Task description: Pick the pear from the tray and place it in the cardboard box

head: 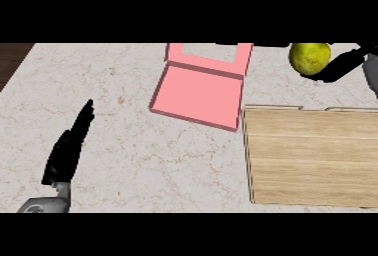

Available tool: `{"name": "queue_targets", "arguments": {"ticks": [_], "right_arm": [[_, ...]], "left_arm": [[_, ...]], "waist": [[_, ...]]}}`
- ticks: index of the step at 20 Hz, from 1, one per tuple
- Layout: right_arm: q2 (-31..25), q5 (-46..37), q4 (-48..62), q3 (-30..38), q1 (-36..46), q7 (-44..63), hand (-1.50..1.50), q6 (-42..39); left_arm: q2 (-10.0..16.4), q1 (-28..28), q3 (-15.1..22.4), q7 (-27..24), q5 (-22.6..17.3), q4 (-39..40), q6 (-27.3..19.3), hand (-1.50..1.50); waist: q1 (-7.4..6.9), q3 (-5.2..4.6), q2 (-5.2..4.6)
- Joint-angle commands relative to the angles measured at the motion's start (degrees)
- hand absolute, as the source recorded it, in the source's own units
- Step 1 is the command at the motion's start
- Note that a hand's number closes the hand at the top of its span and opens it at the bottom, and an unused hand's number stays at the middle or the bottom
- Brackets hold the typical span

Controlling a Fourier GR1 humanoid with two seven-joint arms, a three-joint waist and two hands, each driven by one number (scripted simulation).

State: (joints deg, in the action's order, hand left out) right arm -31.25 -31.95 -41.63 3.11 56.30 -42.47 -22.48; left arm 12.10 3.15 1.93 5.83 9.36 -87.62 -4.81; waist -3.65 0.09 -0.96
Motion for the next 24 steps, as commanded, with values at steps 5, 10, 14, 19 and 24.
{"name": "queue_targets", "arguments": {"ticks": [5,10,14,19,24], "right_arm": [[6.08,2.85,6.82,-0.37,12.17,-0.18,1.5,-5.72],[9.83,1.87,9.19,-1.39,16.99,5.46,1.5,-4.76],[14.1,-0.64,12.06,-3.01,18.44,6.8,1.5,-0.85],[22.38,-2.36,13.74,-4.82,21.83,13.86,1.5,1.55],[26.76,-5.51,18.55,-6.17,23.81,15.5,1.5,6.16]], "left_arm": [[-0.93,0.37,-0.84,0.08,0.61,1.44,-1.08,0.0],[1.27,-1.56,-2.98,-0.28,-1.4,-0.41,1.67,0.0],[0.07,-2.89,-0.77,1.23,0.84,-2.93,0.76,0.0],[-0.82,-0.82,-1.62,-0.17,1.16,0.29,-0.15,0.0],[-1.32,-0.58,-1.06,0.32,2.8,-0.18,-1.04,0.0]], "waist": [[1.85,-0.1,0.52],[2.17,-0.11,0.65],[1.98,-0.11,0.53],[2.2,-0.14,0.51],[1.8,-0.14,0.33]]}}
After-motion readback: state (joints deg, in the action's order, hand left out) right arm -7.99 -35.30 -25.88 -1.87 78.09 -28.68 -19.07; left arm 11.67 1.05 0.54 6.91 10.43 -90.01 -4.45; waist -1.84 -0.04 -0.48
